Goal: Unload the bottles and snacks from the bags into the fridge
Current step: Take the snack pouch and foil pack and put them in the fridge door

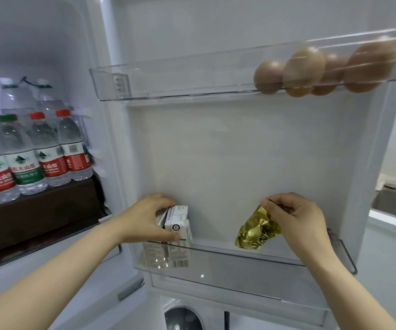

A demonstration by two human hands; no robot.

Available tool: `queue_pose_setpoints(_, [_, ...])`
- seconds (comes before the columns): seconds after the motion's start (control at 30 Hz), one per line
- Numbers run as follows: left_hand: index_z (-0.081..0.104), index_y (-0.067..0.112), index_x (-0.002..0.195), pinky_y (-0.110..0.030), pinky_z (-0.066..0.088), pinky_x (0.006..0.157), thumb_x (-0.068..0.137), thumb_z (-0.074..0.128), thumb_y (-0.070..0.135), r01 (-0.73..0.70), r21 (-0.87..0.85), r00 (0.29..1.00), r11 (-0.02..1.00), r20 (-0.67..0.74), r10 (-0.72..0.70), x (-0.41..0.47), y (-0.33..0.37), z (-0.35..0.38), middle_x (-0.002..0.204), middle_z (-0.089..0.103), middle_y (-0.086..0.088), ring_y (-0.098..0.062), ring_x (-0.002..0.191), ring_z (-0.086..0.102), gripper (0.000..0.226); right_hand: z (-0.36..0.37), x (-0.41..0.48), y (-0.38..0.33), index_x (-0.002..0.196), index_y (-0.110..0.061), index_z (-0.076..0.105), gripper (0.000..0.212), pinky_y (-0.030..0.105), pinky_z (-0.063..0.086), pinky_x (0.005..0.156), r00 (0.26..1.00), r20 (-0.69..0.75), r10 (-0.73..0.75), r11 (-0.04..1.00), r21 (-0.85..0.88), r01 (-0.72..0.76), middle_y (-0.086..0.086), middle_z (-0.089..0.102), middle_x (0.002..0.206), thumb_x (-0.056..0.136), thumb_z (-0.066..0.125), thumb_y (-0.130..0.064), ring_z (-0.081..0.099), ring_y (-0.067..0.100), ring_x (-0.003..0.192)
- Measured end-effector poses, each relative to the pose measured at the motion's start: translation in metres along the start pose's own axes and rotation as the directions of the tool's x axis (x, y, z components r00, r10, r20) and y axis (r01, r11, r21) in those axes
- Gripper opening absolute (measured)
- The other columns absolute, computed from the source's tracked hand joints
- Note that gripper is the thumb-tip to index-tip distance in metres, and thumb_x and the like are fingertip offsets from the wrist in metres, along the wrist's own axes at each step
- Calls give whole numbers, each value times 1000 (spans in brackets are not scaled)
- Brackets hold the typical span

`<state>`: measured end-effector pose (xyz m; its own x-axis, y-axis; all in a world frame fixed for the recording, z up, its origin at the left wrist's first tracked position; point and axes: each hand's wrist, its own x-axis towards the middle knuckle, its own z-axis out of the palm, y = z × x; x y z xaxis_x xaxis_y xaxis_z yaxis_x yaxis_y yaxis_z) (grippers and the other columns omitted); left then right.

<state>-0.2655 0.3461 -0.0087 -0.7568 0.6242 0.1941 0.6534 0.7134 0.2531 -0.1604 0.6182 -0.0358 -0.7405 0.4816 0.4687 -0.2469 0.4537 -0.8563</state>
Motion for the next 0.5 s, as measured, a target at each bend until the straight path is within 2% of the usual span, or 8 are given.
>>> queue_pose_setpoints(0.13, [61, 25, 111, -8, 36, 78, 52, 63, 65, -1, 28, 1000, 1000, 23, 0, 1, -6, -4, 103, 53, 13, -2, 96, 50, 72, 0, -1, -2, 66, -25, 70, 19, 19, 46, 59, 1000, -2, -6, 1000, -12, 6, 0, 69, 72, 83, 71, -16, 62, 6, 64])
queue_pose_setpoints(0.27, [59, 23, 115, -20, 42, 85, 63, 75, 50, 21, 52, 997, 998, 74, -25, 4, -7, -9, 105, 52, 13, -5, 98, 49, 61, 0, 0, -2, 65, -24, 70, 19, 24, 47, 60, 1000, 3, -10, 1000, -28, 10, 2, 69, 72, 83, 71, -15, 61, 8, 64])
queue_pose_setpoints(0.4, [52, 23, 127, -17, 38, 90, 72, 76, 36, 17, 63, 996, 998, 92, -23, 4, -3, -8, 117, 50, 9, -6, 107, 47, 61, 1, 0, -1, 66, -23, 70, 19, 29, 50, 62, 1000, -1, -4, 1000, -30, 4, 3, 68, 72, 83, 71, -15, 63, 13, 65])
queue_pose_setpoints(0.5, [42, 23, 137, -11, 28, 97, 71, 72, 41, -1, 41, 1000, 999, 9, 0, 0, 4, -8, 132, 44, 12, -3, 121, 41, 75, 1, -1, -1, 65, -23, 70, 19, 35, 52, 65, 1000, 0, -17, 999, -46, 17, 4, 68, 72, 82, 71, -15, 63, 13, 65])
